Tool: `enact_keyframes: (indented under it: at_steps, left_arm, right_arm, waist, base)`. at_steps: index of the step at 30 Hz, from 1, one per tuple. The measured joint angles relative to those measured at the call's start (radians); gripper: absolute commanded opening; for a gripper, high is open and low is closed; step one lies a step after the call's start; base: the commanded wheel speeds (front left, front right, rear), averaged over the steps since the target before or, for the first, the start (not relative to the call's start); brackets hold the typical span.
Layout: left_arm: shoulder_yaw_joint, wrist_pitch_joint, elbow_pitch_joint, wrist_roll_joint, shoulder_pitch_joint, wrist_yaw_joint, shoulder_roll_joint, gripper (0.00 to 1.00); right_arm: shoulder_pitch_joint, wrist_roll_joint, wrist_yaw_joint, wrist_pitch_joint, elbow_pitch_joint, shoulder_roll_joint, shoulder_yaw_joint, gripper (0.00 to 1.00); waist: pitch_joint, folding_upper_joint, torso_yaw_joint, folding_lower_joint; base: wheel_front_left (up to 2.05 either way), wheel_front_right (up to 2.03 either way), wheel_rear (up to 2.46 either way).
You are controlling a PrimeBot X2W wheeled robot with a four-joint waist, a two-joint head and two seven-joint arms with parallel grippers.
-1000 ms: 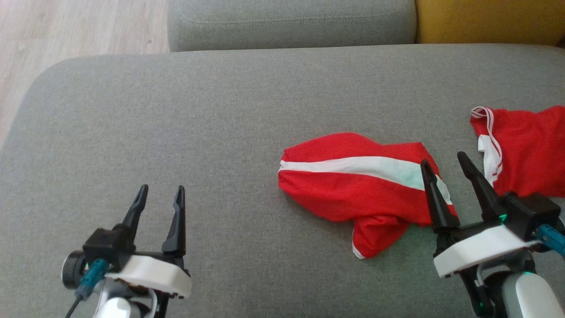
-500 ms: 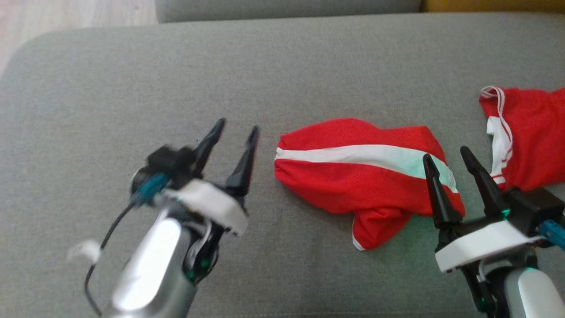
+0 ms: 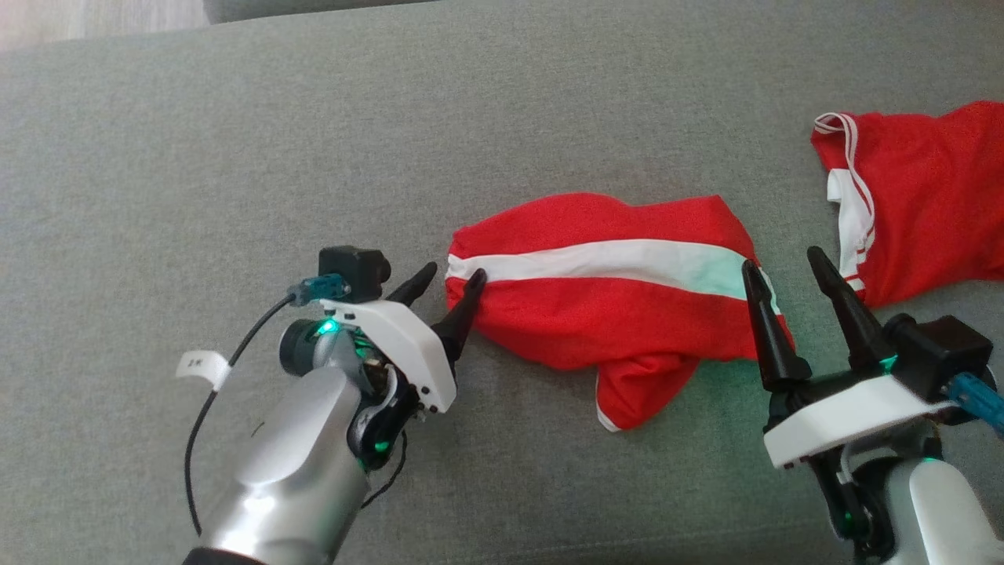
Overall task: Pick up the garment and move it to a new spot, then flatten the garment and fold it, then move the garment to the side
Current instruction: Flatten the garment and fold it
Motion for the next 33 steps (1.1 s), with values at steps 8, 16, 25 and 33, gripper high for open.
enact_keyframes:
  at_steps: [8, 16, 25, 33]
  left_arm:
    - [-0.073, -0.047, 0.070, -0.078, -0.061, 0.000, -0.003, 0.00]
    - [-0.134, -0.094, 0.104, -0.110, -0.085, 0.001, -0.004, 0.00]
    - [-0.219, -0.121, 0.099, -0.163, -0.118, 0.011, -0.003, 0.00]
    - [-0.278, -0.165, 0.097, -0.191, -0.146, 0.029, -0.004, 0.00]
  right_arm:
    - [0.000, 0.005, 0.000, 0.006, 0.032, 0.001, -0.019, 1.00]
    - [-0.006, 0.004, 0.000, 0.059, 0.209, -0.041, -0.082, 1.00]
    - [-0.146, 0.028, 0.000, 0.131, 0.375, -0.071, -0.050, 1.00]
    - [-0.207, 0.049, 0.000, 0.213, 0.425, -0.076, -0.038, 0.00]
  waist:
    - [0.009, 0.0000, -0.003, 0.0000]
    - [0.008, 0.0000, 0.018, 0.0000]
    - [0.039, 0.0000, 0.051, 0.0000]
    - [0.067, 0.0000, 0.071, 0.0000]
  base:
    - [0.00, 0.00, 0.00]
    - [0.00, 0.00, 0.00]
    - [0.00, 0.00, 0.00]
    - [0.00, 0.00, 0.00]
